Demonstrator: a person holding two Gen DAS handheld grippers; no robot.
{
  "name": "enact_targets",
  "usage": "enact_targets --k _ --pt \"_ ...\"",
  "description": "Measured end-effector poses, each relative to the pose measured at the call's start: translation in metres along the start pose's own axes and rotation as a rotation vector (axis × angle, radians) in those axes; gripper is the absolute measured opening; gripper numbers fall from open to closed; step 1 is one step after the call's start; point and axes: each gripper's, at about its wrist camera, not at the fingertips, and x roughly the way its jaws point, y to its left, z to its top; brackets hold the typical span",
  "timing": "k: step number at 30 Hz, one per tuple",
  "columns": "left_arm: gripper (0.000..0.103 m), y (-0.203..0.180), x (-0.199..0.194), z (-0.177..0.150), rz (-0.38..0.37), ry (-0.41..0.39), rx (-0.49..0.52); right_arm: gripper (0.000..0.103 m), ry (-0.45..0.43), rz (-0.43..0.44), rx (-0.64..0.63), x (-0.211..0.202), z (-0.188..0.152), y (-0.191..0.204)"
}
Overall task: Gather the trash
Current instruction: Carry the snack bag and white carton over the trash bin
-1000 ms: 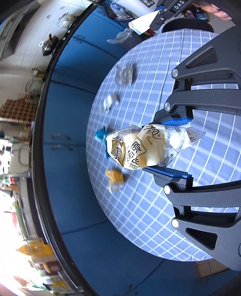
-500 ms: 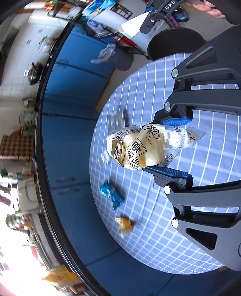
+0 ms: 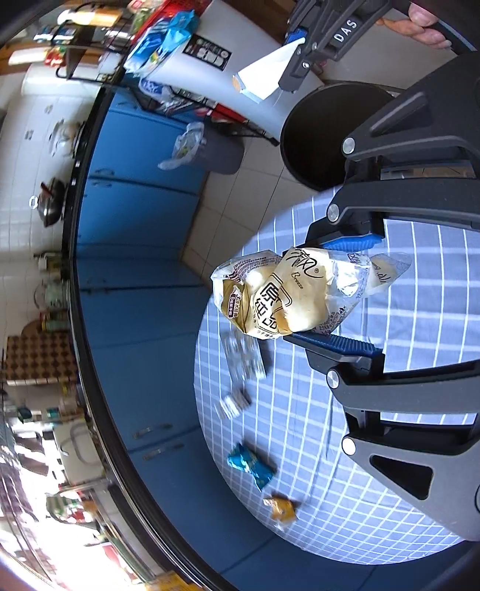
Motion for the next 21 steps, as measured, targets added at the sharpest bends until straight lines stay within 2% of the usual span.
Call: enact_targets --k 21 --pt "0.039 -0.099 0.015 0.012 -0.086 0.008 0.143 0.031 0.008 -0.016 0.064 0.004 -0.007 -0.057"
